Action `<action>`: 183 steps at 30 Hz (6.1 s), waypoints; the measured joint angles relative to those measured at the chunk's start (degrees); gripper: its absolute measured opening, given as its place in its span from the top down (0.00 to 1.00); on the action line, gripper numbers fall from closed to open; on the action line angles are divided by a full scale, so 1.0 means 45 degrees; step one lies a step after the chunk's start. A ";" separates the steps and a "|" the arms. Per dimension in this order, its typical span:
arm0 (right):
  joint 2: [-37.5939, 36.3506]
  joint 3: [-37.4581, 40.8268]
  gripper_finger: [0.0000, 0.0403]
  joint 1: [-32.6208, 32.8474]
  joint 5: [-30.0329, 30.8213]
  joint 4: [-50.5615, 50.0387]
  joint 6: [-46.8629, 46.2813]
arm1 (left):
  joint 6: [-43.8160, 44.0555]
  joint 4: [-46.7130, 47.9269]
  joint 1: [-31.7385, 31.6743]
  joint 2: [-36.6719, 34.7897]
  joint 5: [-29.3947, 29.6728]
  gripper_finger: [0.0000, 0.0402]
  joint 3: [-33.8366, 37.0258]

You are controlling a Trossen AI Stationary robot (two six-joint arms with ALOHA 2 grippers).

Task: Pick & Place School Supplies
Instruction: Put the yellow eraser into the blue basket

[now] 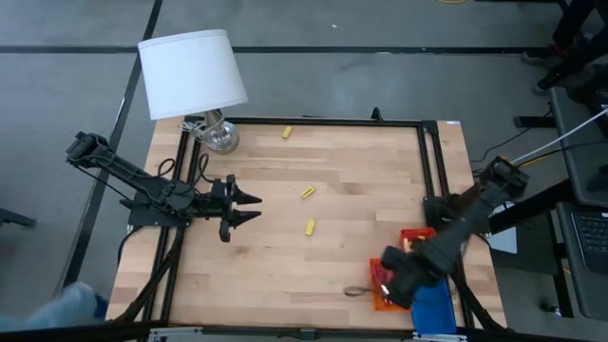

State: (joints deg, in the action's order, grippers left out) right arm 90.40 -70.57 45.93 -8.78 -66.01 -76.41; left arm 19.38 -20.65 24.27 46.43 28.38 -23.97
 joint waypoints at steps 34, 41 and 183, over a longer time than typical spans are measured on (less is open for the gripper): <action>0.0421 0.0223 0.43 0.3337 0.0915 -0.0892 -0.6490 | 0.0573 -0.0339 -0.0019 -0.0014 0.0646 0.55 0.0000; 0.0421 0.0223 0.48 -0.1481 0.5652 0.3016 0.0169 | 0.0640 -0.0330 -0.0017 -0.0014 0.0717 0.55 0.0000; 0.1150 0.0214 0.75 -0.0343 0.0677 0.5778 0.2895 | 0.1511 0.4902 -0.0927 -0.1879 0.0402 0.55 0.0000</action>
State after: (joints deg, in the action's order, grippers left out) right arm 95.57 -69.60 44.38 -5.73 -40.01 -63.38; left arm 26.17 1.41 20.10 37.98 30.19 -23.97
